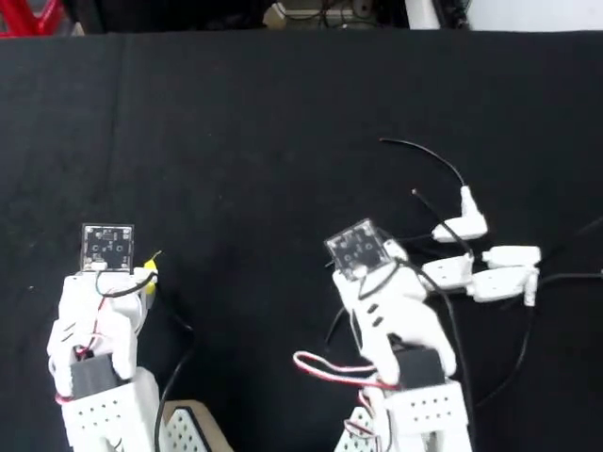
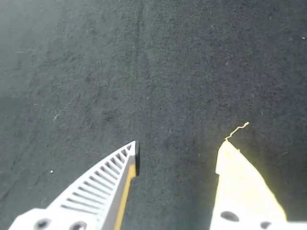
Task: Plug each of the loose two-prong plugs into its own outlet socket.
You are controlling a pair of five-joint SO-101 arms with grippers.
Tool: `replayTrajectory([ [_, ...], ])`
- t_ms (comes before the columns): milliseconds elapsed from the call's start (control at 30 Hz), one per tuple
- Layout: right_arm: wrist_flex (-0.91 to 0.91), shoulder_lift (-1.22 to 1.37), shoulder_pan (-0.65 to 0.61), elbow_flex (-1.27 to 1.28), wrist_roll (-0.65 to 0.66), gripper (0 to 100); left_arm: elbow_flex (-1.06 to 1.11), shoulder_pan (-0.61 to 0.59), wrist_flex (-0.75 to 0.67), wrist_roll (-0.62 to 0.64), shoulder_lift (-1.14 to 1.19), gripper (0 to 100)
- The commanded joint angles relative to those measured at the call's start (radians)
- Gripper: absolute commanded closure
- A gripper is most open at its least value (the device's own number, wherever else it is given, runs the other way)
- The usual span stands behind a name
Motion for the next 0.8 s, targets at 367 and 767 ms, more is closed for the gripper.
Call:
replayTrajectory([
  [367, 0.620, -0.154, -0.021, -0.008, 0.003, 92.6, 0.021, -0.005, 0.000, 0.006, -0.009, 73],
  [767, 0.624, -0.160, -0.021, -0.008, 0.005, 92.7, 0.021, -0.004, 0.061, 0.006, -0.012, 88],
])
